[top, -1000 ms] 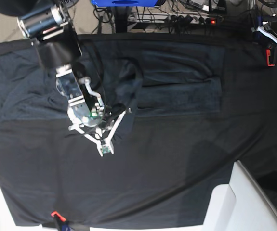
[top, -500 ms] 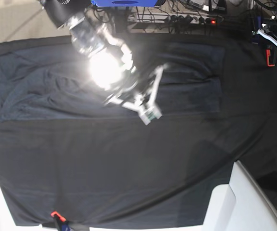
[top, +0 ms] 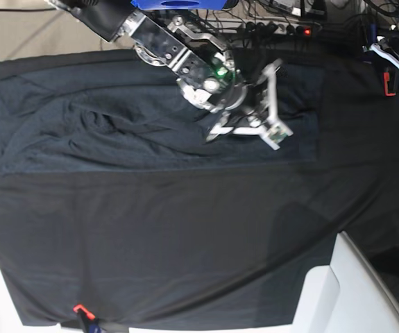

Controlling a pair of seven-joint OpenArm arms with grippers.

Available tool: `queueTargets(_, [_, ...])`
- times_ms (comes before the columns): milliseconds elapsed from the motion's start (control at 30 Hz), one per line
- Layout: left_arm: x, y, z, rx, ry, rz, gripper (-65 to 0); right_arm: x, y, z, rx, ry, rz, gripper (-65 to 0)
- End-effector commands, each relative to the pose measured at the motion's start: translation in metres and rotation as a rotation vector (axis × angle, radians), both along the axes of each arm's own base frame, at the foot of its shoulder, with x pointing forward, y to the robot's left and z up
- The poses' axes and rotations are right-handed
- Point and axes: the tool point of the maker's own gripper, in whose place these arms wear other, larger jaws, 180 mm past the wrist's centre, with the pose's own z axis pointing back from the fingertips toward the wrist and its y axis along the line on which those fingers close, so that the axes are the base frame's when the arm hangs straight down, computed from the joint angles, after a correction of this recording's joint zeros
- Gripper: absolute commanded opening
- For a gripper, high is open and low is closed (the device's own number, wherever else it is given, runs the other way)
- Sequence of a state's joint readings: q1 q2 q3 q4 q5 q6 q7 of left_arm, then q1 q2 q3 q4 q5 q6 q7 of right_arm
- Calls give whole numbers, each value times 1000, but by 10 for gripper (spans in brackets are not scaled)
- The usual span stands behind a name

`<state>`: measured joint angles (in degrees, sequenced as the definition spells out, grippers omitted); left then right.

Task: Fold the T-shirt properly
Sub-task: 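Move the right gripper along the band toward the left gripper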

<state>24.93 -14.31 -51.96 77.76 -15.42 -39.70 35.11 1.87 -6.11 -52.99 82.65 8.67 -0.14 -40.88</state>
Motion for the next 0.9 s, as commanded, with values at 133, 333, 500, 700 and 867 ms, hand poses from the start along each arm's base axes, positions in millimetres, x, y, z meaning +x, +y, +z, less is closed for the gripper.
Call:
queueTargets(133, [4, 6, 9, 18, -27, -9, -650, 15, 26, 18, 120, 10, 17, -636])
queueTargets(333, [2, 6, 9, 17, -24, -8, -650, 24, 36, 16, 179, 34, -27, -635])
queueTargets(500, [2, 6, 9, 18, -24, -9, -650, 25, 42, 20, 228, 69, -41, -609])
queueTargets(700, [5, 6, 10, 18, -30, -9, -650, 24, 43, 23, 237, 68, -34, -351])
queueTargets(867, [15, 6, 12, 13, -56, -6, -650, 27, 45, 36, 267, 45, -26, -288])
